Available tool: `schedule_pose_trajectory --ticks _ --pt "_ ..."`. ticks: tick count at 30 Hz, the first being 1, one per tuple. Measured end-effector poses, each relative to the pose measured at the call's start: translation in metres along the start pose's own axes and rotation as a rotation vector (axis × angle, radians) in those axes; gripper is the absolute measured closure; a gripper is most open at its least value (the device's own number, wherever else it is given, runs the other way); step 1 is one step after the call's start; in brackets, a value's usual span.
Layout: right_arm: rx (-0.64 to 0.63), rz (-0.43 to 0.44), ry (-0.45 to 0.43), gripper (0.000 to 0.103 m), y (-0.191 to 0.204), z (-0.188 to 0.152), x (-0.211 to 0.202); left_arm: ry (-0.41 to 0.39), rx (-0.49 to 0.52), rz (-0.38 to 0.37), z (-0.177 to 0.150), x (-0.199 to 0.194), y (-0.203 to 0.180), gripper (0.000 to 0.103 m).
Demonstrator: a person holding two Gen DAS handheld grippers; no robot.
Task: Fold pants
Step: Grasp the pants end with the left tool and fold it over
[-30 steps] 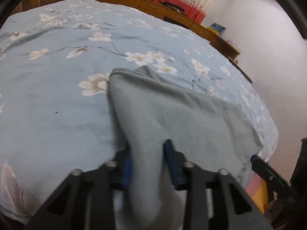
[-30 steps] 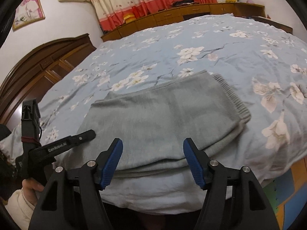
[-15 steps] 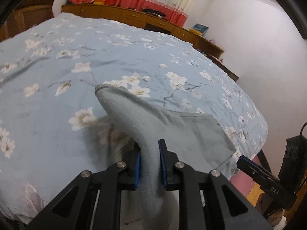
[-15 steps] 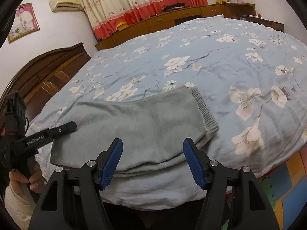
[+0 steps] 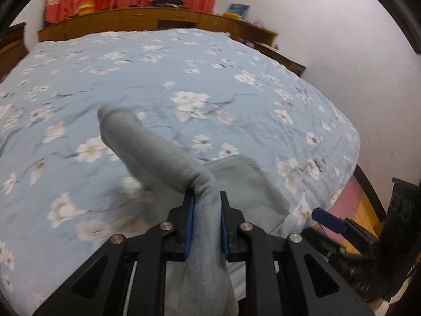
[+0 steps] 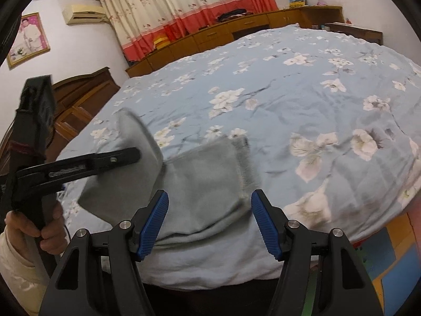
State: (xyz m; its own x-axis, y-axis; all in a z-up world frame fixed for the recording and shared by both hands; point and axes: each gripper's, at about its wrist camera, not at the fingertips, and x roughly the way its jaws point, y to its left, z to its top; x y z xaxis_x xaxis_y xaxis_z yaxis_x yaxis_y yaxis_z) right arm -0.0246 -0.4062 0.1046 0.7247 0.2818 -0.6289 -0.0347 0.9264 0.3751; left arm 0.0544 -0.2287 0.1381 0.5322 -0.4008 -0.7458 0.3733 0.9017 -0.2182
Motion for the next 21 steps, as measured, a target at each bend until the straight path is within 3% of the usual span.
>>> schedule_pose_trajectory --ticks 10,15,21 --pt "0.046 -0.053 0.007 0.036 -0.036 0.007 -0.003 0.139 0.059 -0.07 0.0 0.096 -0.048 0.085" --pt "0.064 -0.035 0.044 0.036 -0.041 0.01 0.012 0.108 0.064 -0.115 0.0 0.088 -0.051 0.07" --pt "0.009 0.004 0.052 0.036 -0.024 0.02 0.022 0.03 0.049 -0.124 0.005 0.057 -0.038 0.066"
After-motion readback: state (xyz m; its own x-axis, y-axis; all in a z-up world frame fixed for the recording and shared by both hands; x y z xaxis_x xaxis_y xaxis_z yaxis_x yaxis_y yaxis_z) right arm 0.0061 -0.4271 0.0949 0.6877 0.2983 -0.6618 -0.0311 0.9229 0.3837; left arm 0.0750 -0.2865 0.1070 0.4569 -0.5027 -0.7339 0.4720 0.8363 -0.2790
